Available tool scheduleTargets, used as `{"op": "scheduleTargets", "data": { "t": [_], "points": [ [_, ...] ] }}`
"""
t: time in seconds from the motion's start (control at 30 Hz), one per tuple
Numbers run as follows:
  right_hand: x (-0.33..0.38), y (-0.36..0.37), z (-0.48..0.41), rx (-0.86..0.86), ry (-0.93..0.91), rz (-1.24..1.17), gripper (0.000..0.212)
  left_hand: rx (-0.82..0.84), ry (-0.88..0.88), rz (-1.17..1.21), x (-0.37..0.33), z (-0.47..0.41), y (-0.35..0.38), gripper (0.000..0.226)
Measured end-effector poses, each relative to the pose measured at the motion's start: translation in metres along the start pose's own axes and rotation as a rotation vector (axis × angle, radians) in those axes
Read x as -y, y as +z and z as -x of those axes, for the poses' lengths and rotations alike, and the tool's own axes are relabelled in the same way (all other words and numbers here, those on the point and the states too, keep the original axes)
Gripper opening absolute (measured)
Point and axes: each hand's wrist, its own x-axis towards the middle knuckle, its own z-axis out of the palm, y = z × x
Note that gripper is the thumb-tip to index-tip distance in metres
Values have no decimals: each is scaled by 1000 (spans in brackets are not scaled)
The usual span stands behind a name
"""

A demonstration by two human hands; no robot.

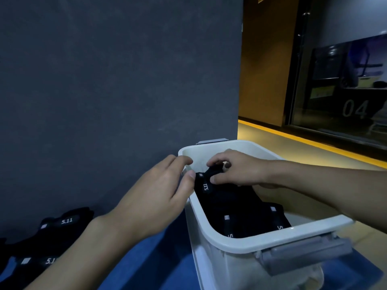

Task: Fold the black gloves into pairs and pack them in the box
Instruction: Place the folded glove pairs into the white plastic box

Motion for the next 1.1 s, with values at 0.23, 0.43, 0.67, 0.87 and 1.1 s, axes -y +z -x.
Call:
{"op": "scheduleTargets", "data": {
  "t": [0.23,0.43,0.67,0.87,1.1],
  "points": [
    [-8,-10,8,371,49,175,86,19,42,-16,4,2,0,62],
    [-5,-1,8,298,6,106,82,25,50,-29,2,2,1,70],
    [-5,-2,11,306,6,95,80,30,42,-25,5,2,1,73],
    [-3,2,9,277,-11,181,86,40,22,-14,5,3,1,69],
    [-4,1,10,301,0,185,85,52,11,-12,4,4,0,67]
  ]
}}
